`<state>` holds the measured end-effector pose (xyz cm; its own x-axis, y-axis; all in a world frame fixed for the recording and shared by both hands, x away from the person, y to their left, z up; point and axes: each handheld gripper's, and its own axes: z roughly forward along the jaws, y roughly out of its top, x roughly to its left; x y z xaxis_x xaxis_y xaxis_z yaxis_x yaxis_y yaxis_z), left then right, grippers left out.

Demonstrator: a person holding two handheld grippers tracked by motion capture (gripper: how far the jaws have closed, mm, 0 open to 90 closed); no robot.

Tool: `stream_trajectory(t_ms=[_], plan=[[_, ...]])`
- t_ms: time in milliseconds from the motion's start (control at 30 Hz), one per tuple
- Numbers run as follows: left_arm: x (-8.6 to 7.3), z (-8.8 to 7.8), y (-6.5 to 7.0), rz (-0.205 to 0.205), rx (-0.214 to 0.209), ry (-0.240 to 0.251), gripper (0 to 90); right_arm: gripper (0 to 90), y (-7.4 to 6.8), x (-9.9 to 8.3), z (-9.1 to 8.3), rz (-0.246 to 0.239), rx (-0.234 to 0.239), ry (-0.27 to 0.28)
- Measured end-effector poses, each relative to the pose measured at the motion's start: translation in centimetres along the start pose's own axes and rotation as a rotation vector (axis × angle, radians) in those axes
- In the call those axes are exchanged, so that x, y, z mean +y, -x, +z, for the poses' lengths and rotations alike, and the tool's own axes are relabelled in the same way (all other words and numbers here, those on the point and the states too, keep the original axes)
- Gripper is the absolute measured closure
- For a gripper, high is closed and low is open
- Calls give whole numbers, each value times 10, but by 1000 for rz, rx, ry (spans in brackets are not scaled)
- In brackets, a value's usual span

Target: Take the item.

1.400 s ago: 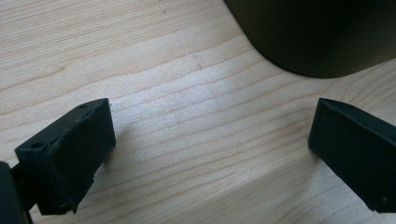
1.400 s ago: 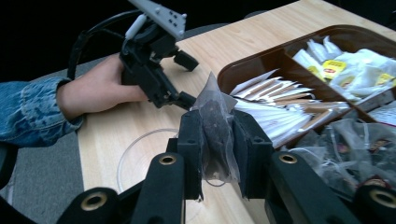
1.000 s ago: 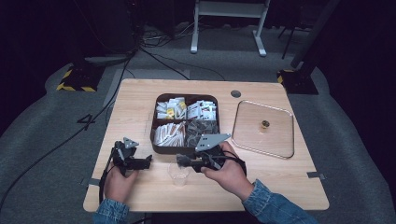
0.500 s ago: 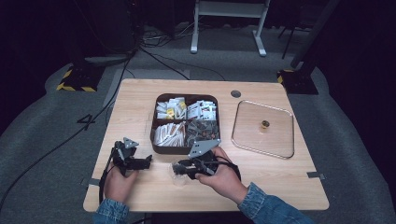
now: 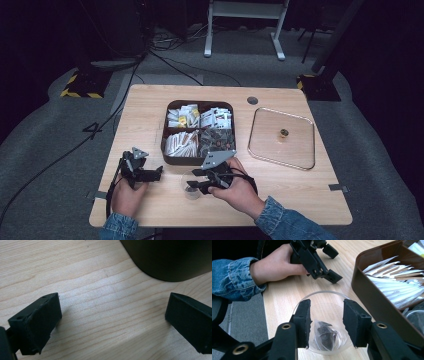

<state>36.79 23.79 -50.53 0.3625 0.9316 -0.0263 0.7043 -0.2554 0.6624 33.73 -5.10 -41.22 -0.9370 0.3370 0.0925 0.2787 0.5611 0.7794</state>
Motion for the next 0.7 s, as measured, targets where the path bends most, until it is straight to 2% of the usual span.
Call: stream_trajectory(t_ms=[500,700], plan=[[0,0,0,-2,-1,1,9,565,16,14,-30,12,-66,46],[0,0,0,-2,-1,1,9,562,29,14,-46,42,-110,67]])
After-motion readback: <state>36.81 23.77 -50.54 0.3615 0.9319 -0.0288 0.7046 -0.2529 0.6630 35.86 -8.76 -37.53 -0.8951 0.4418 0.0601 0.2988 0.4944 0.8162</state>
